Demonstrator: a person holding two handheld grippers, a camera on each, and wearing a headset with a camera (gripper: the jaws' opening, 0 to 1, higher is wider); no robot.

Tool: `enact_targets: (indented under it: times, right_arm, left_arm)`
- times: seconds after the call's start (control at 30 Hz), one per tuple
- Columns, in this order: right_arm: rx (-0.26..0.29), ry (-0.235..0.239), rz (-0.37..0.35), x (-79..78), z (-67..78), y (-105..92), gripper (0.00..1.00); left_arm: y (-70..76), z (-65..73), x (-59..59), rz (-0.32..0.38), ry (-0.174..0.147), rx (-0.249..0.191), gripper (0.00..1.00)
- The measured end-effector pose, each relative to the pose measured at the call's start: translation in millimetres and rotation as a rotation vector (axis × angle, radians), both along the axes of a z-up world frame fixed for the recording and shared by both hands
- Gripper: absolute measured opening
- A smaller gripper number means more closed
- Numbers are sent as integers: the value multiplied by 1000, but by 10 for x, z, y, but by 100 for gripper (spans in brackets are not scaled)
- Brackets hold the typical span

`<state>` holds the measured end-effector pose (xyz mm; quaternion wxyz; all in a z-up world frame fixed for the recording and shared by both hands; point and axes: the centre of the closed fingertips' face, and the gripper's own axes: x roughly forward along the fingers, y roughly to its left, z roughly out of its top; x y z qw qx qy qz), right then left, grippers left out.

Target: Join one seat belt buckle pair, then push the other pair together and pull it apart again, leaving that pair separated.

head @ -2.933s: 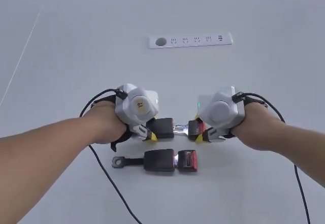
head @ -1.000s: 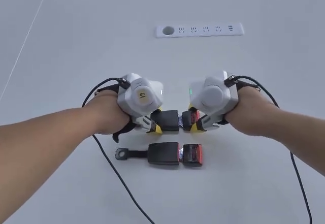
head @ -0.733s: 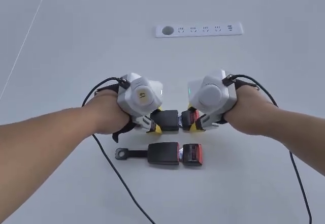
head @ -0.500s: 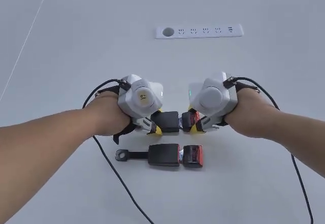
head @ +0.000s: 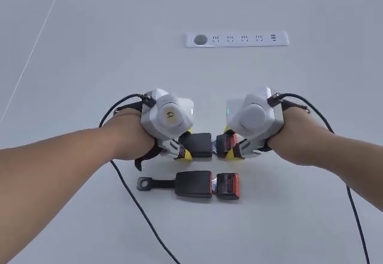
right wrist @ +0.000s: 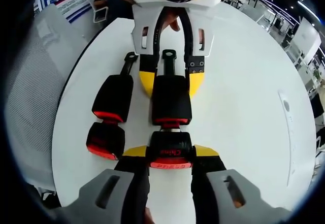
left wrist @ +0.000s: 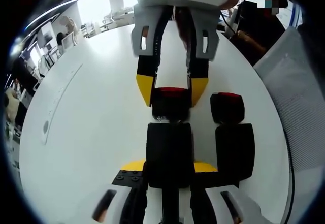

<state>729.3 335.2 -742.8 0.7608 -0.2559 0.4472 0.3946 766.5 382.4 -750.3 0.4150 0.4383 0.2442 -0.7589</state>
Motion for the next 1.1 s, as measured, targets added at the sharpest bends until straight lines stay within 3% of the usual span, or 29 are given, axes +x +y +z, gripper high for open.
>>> enact_targets:
  times: [0.27, 0.37, 0.6, 1.1]
  right_arm:
    - [-16, 5, 3, -61, -17, -94, 29]
    - [20, 7, -9, -88, -3, -114, 29]
    - [1, -5, 4, -120, -10, -144, 30]
    - [-27, 20, -60, -457, -39, -621, 31]
  left_arm:
    - [1, -2, 2, -3, 1, -1, 31]
    - [0, -4, 3, -5, 2, -2, 31]
    - [5, -1, -6, -8, -6, 5, 31]
    - [10, -3, -16, 2, -14, 13, 32]
